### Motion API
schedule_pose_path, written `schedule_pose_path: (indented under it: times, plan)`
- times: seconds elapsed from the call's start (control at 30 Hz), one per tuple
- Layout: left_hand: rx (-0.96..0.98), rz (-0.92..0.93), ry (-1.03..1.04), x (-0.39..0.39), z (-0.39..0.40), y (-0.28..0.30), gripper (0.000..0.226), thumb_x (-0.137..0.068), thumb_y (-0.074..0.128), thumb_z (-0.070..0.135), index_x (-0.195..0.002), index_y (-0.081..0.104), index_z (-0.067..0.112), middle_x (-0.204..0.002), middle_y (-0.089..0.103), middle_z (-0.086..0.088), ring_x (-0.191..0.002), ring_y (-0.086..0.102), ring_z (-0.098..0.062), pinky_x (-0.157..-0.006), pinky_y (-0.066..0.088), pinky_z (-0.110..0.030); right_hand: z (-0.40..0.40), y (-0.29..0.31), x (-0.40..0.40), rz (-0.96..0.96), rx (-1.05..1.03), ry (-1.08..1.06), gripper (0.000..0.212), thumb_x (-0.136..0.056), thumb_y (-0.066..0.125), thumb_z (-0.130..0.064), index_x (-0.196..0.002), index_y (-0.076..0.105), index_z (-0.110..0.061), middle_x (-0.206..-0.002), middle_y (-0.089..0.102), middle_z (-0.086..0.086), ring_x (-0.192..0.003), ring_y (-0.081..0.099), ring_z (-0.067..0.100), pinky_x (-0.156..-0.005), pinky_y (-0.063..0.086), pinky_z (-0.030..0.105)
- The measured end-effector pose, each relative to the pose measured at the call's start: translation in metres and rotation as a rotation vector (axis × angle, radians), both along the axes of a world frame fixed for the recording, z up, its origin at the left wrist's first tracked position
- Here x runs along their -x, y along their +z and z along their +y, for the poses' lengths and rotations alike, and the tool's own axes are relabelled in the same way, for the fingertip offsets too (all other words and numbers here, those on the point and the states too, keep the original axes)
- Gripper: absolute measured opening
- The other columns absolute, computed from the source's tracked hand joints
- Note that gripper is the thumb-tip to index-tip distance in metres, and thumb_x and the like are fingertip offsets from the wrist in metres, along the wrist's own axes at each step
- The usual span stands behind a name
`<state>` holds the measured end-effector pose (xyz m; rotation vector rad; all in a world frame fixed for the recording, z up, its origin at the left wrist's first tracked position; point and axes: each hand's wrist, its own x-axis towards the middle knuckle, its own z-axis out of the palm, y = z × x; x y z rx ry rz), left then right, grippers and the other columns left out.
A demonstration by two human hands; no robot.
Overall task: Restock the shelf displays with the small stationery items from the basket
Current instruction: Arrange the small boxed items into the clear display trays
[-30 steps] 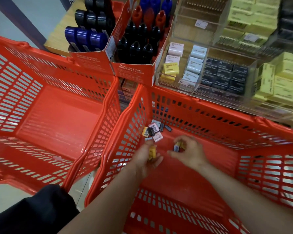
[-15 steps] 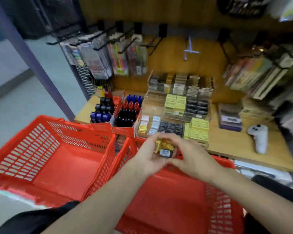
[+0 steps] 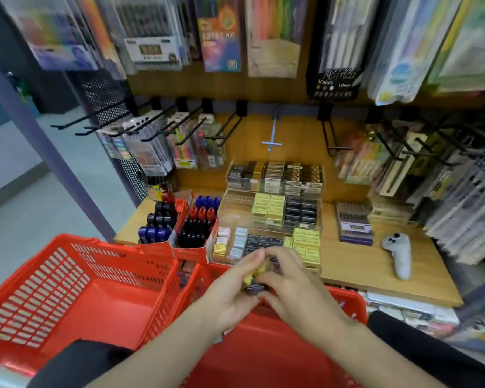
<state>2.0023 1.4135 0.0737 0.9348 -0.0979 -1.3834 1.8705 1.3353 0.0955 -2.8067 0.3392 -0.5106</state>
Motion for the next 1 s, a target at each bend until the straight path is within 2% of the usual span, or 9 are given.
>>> schedule_pose_path:
  times: [0.1,0.17,0.27,0.3,0.37,0.43,0.57,0.8,1.0]
  plan:
    - [-0.032,0.070,0.052,-0.004,-0.011,-0.001,0.016,-0.084,0.072,0.018,-0.097,0.071,0.008,-0.082,0.067,-0.009,-0.067,0.067,-0.018,-0.056,0.053,-0.028,-0.005,0.000,-0.002,-0.002,0.039,0.000,0.021,-0.088,0.071,-0.021,-0.108,0.072,-0.013,-0.129,0.052,0.007,-0.123,0.048,0.023,-0.099,0.048,0.031]
    - [-0.053,0.142,0.140,-0.013,-0.015,0.001,0.020,-0.077,0.074,0.007,-0.095,0.064,0.004,-0.077,0.065,-0.011,-0.062,0.065,-0.018,-0.052,0.055,-0.027,-0.010,0.005,-0.003,-0.051,-0.124,-0.067,0.021,-0.094,0.064,-0.021,-0.113,0.070,-0.012,-0.126,0.055,0.002,-0.120,0.051,0.014,-0.102,0.043,0.024]
    - [-0.086,0.186,0.238,-0.036,-0.015,0.005,0.020,-0.076,0.072,-0.009,-0.092,0.065,0.000,-0.094,0.063,-0.018,-0.069,0.066,-0.022,-0.059,0.058,-0.027,-0.022,0.019,-0.001,-0.116,-0.605,-0.325,0.019,-0.098,0.057,-0.020,-0.114,0.068,-0.018,-0.093,0.071,-0.009,-0.083,0.068,0.001,-0.078,0.055,0.019]
    - [-0.111,0.101,0.216,-0.043,-0.013,0.006,0.015,-0.079,0.070,-0.010,-0.088,0.066,0.001,-0.094,0.063,-0.018,-0.071,0.066,-0.022,-0.059,0.057,-0.026,-0.026,0.023,-0.001,-0.134,-0.763,-0.399,0.018,-0.098,0.056,-0.018,-0.113,0.067,-0.018,-0.083,0.073,-0.005,-0.073,0.070,0.003,-0.067,0.056,0.018]
    - [-0.168,-0.136,0.141,-0.052,-0.009,0.007,0.011,-0.081,0.071,-0.007,-0.082,0.069,0.004,-0.084,0.066,-0.014,-0.066,0.065,-0.018,-0.054,0.054,-0.022,-0.032,0.027,0.000,-0.186,-1.042,-0.488,0.016,-0.098,0.056,-0.014,-0.112,0.065,-0.015,-0.081,0.073,0.007,-0.065,0.071,0.009,-0.055,0.053,0.016]
    - [-0.207,-0.363,0.068,-0.055,-0.006,0.010,0.011,-0.078,0.079,0.005,-0.073,0.075,0.013,-0.074,0.068,-0.008,-0.062,0.064,-0.015,-0.052,0.051,-0.021,-0.032,0.030,0.002,-0.204,-1.197,-0.499,0.015,-0.097,0.058,-0.013,-0.110,0.066,-0.015,-0.087,0.074,0.012,-0.071,0.073,0.015,-0.059,0.054,0.018]
    - [-0.163,-0.504,-0.121,-0.047,0.000,0.019,0.016,-0.065,0.085,0.033,-0.077,0.079,0.024,-0.074,0.069,-0.001,-0.064,0.064,-0.010,-0.055,0.049,-0.019,-0.024,0.027,-0.002,-0.180,-1.186,-0.428,0.018,-0.095,0.062,-0.012,-0.103,0.072,-0.024,-0.092,0.074,0.012,-0.081,0.074,0.016,-0.070,0.056,0.017]
    - [-0.123,-0.508,-0.153,-0.036,0.000,0.030,0.015,-0.085,0.076,0.025,-0.094,0.073,0.013,-0.076,0.068,-0.002,-0.057,0.060,-0.009,-0.050,0.047,-0.018,-0.021,0.022,-0.013,-0.265,-1.169,-0.400,0.014,-0.091,0.066,-0.011,-0.102,0.069,-0.018,-0.079,0.075,0.008,-0.078,0.074,0.020,-0.077,0.059,0.027]
    - [-0.137,-0.421,-0.096,-0.039,-0.005,0.029,0.016,-0.087,0.073,0.019,-0.096,0.069,0.006,-0.072,0.067,-0.003,-0.054,0.058,-0.009,-0.044,0.043,-0.016,-0.020,0.017,-0.019,-0.238,-1.011,-0.364,0.027,-0.082,0.077,-0.011,-0.102,0.070,-0.028,-0.082,0.075,0.001,-0.076,0.074,0.011,-0.069,0.058,0.019]
